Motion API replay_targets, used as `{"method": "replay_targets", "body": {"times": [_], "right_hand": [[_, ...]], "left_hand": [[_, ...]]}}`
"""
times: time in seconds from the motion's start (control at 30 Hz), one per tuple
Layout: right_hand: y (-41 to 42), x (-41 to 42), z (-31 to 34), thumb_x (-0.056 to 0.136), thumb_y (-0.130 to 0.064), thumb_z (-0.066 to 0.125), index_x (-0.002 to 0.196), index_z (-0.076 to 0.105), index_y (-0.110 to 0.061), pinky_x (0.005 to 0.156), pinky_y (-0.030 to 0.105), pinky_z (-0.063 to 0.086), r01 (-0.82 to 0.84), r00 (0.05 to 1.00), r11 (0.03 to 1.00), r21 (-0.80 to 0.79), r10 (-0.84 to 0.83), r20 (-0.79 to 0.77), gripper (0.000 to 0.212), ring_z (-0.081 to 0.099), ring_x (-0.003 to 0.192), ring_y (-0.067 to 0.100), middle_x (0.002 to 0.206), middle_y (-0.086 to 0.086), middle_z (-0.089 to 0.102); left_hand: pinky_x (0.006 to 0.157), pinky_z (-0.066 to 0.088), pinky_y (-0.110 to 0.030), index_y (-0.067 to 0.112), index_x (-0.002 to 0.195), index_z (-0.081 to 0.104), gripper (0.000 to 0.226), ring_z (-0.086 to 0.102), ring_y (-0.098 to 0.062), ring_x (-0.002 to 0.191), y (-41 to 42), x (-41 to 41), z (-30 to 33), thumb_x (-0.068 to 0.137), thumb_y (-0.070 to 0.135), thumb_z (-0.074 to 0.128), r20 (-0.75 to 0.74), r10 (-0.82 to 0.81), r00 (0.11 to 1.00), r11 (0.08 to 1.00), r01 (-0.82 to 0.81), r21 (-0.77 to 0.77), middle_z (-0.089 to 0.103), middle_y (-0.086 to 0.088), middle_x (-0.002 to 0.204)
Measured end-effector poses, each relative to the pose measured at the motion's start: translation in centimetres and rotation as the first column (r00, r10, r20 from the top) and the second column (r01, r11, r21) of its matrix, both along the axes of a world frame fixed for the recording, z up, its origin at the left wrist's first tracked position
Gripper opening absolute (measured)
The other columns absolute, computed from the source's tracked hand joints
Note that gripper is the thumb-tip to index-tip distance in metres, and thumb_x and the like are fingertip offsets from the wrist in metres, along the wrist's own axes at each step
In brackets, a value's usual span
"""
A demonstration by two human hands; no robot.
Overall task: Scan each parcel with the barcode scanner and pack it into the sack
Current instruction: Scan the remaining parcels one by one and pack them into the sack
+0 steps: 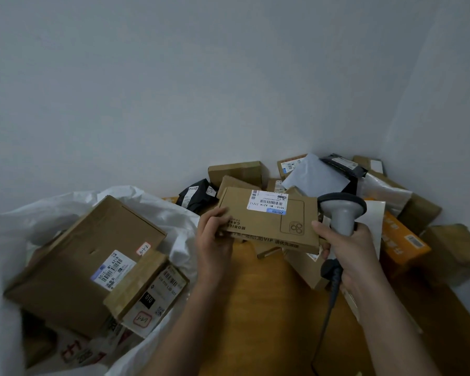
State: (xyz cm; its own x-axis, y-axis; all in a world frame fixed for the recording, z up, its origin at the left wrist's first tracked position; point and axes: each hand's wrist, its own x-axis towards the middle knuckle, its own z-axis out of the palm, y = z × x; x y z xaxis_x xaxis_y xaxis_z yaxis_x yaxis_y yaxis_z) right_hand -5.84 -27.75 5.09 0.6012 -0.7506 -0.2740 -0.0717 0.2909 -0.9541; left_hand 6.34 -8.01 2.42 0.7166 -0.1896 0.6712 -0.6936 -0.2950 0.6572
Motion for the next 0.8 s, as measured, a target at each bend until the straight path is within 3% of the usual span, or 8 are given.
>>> {"method": "replay_targets", "body": {"times": [0.13,0.2,0.27,0.37,0.47,0.6,0.7,0.8], "right_hand": [[0.0,-0.4,0.2,0.074,-0.011,0.083,0.121,0.048,-0.006,0.050,0.031,0.049,0.059,0.998,0.997,-0.043,-0.059,0.003,0.059,0.058,0.055,0.016,0.083,0.013,0.063],[0.0,-0.7,0.4,0.072,-0.010,0.084,0.121,0.046,-0.010,0.056,0.034,0.051,0.075,0.997,0.991,-0.115,-0.076,-0.006,0.062,0.061,0.064,0.019,0.089,0.011,0.063],[0.1,-0.9,0.6,0.071,-0.013,0.086,0.124,0.044,-0.015,0.057,0.032,0.051,0.043,0.996,0.962,-0.269,-0.061,-0.058,0.068,0.063,0.073,0.018,0.096,0.006,0.063],[0.4,-1.3,0.8,0.071,-0.016,0.086,0.128,0.042,-0.018,0.052,0.020,0.040,-0.088,0.986,0.844,-0.529,-0.001,-0.167,0.072,0.055,0.073,0.004,0.095,-0.003,0.056],[0.8,-1.4,0.9,0.074,-0.011,0.083,0.135,0.039,-0.018,0.054,0.016,0.038,-0.227,0.964,0.766,-0.602,0.088,-0.252,0.075,0.057,0.079,0.014,0.104,-0.001,0.057],[1.5,-1.2,1.1,0.074,-0.011,0.083,0.136,0.040,-0.020,0.054,0.012,0.034,-0.322,0.940,0.675,-0.663,0.143,-0.310,0.076,0.050,0.074,0.006,0.100,-0.005,0.050],[1.8,-1.2,1.2,0.077,-0.015,0.082,0.135,0.044,-0.019,0.054,0.013,0.034,-0.287,0.950,0.692,-0.663,0.114,-0.292,0.070,0.049,0.072,0.002,0.095,-0.009,0.048],[1.7,-1.3,1.7,0.084,-0.027,0.075,0.119,0.053,-0.020,0.054,0.018,0.040,-0.210,0.973,0.759,-0.616,0.098,-0.211,0.042,0.056,0.073,0.005,0.088,-0.008,0.055]], "left_hand": [[0.087,0.056,-0.031,0.003,0.106,0.063,0.041,0.056,-0.027,0.116,0.6,0.3,-0.3,0.069,-0.008,0.078,-0.043,-0.068,0.997,0.969,0.076,0.235,0.052,-0.013,0.131],[0.106,0.042,-0.035,0.019,0.128,0.055,0.063,0.036,-0.023,0.134,0.7,0.5,-0.7,0.071,0.006,0.080,-0.204,-0.086,0.975,0.854,0.178,0.490,0.037,-0.002,0.145],[0.112,0.026,-0.032,0.034,0.143,0.038,0.083,0.021,-0.019,0.140,0.6,0.5,-0.9,0.073,0.021,0.080,-0.322,-0.045,0.946,0.755,0.243,0.608,0.025,0.006,0.151],[0.112,0.024,-0.025,0.042,0.146,0.027,0.088,0.021,-0.008,0.138,-0.3,0.1,-0.5,0.077,0.029,0.080,-0.340,-0.137,0.930,0.809,0.303,0.504,0.025,0.018,0.148],[0.108,0.021,-0.015,0.047,0.148,0.024,0.086,0.023,-0.001,0.139,-1.4,-0.6,0.3,0.082,0.026,0.075,-0.357,-0.297,0.886,0.817,0.429,0.385,0.027,0.024,0.151],[0.104,0.041,-0.021,0.046,0.143,0.036,0.070,0.047,-0.001,0.125,-2.5,-1.5,1.1,0.090,0.014,0.068,-0.374,-0.403,0.835,0.788,0.525,0.323,0.050,0.014,0.139],[0.095,0.050,-0.025,0.044,0.130,0.048,0.054,0.056,-0.002,0.111,-2.5,-1.5,1.2,0.091,0.010,0.064,-0.383,-0.362,0.850,0.818,0.487,0.308,0.058,0.016,0.125],[0.086,0.056,-0.027,0.044,0.118,0.049,0.044,0.060,-0.005,0.106,-2.0,-1.5,0.9,0.092,0.011,0.062,-0.445,-0.209,0.871,0.918,0.331,0.217,0.057,0.023,0.111]]}}
